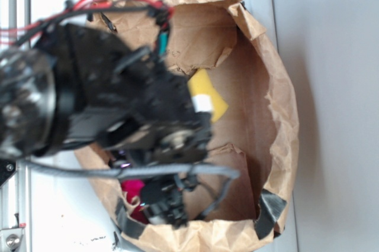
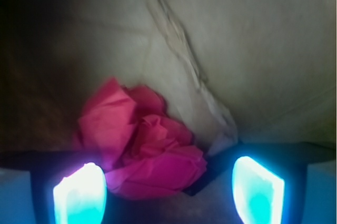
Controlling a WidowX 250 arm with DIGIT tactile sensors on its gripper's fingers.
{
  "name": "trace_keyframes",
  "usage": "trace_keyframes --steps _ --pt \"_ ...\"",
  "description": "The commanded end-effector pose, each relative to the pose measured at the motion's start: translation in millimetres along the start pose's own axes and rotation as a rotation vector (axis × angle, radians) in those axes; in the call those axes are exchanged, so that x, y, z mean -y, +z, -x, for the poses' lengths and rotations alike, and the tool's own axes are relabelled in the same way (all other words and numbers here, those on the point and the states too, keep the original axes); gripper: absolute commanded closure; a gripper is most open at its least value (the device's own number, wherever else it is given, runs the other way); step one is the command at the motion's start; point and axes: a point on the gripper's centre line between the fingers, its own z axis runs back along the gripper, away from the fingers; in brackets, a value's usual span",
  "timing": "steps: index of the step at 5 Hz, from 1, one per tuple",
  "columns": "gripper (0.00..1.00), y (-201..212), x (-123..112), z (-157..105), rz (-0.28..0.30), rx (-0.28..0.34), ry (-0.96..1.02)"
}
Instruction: Grab the red paper.
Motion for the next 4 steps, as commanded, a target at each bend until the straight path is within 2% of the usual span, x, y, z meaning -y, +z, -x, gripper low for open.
trace_keyframes --steps 1,2,4 --pt "0.00 -7.9 5.8 8.4 0.057 0.056 -0.095" --pt "0.00 -21.4 12.6 7.1 0.057 0.096 -0.097" --pt "0.00 6.7 21.2 -0.5 0.107 0.055 -0.073"
